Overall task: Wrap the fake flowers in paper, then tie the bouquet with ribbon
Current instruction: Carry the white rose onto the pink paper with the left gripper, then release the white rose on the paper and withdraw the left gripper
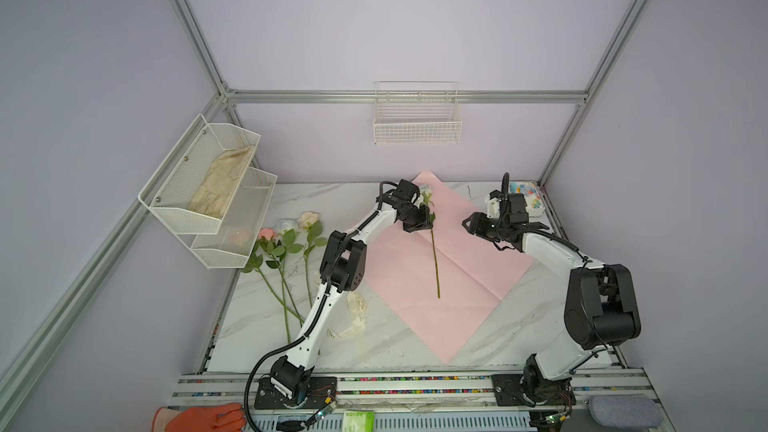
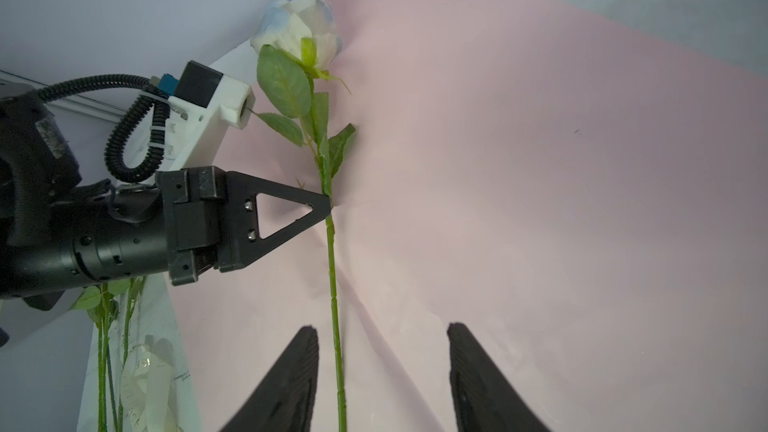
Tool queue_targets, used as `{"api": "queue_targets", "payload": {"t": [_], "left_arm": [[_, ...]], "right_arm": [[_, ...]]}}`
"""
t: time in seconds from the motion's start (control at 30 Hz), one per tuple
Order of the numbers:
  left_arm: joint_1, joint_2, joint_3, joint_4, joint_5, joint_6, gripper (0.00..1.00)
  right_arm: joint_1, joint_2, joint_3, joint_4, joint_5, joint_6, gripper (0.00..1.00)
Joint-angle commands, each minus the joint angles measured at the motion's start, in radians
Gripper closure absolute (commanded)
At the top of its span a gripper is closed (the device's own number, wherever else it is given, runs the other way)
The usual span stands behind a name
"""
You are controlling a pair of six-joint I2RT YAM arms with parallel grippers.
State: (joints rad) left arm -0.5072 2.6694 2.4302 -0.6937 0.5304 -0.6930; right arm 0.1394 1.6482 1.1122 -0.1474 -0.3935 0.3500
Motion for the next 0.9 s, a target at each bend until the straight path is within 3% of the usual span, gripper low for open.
{"api": "queue_targets", "payload": {"t": [0.0,0.1,0.2,0.37,0.43,0.57,0.63,0.7,0.8,0.87], "left_arm": [[-0.003,0.01,0.103,0.045,-0.013,-0.009,0.95],[-0.006,0.017,0.102,0.048,-0.013,-0.009,0.91],[-0.005,0.006,0.081,0.049,-0.007,-0.01,0.78],[-0.004,-0.058,0.037,0.048,-0.051,0.012,0.72],[0.002,-0.102,0.016,0.044,-0.065,0.023,0.62],[0.014,-0.237,-0.089,0.039,-0.089,0.062,0.58],[0.019,-0.34,-0.175,0.035,-0.118,0.105,0.54],[0.027,-0.462,-0.288,0.008,-0.222,0.158,0.53],[0.076,-0.679,-0.563,-0.012,-0.418,0.178,0.53],[0.144,-0.818,-0.74,-0.031,-0.457,0.173,0.55]], "right_arm": [[-0.001,0.001,-0.014,-0.005,-0.03,-0.01,0.47],[-0.002,-0.001,-0.024,0.002,-0.033,0.002,0.47],[-0.002,0.002,-0.025,0.0,-0.04,0.007,0.47],[-0.002,-0.006,-0.037,0.014,-0.047,0.017,0.46],[-0.001,-0.01,-0.034,0.01,-0.047,0.015,0.46],[-0.001,-0.02,-0.04,0.011,-0.054,0.01,0.46],[-0.002,-0.028,-0.045,0.027,-0.08,0.008,0.46],[0.0,-0.041,-0.056,0.07,-0.149,0.004,0.46],[0.024,-0.058,-0.058,0.132,-0.243,-0.004,0.46],[0.071,-0.065,-0.039,0.141,-0.248,-0.026,0.46]]}}
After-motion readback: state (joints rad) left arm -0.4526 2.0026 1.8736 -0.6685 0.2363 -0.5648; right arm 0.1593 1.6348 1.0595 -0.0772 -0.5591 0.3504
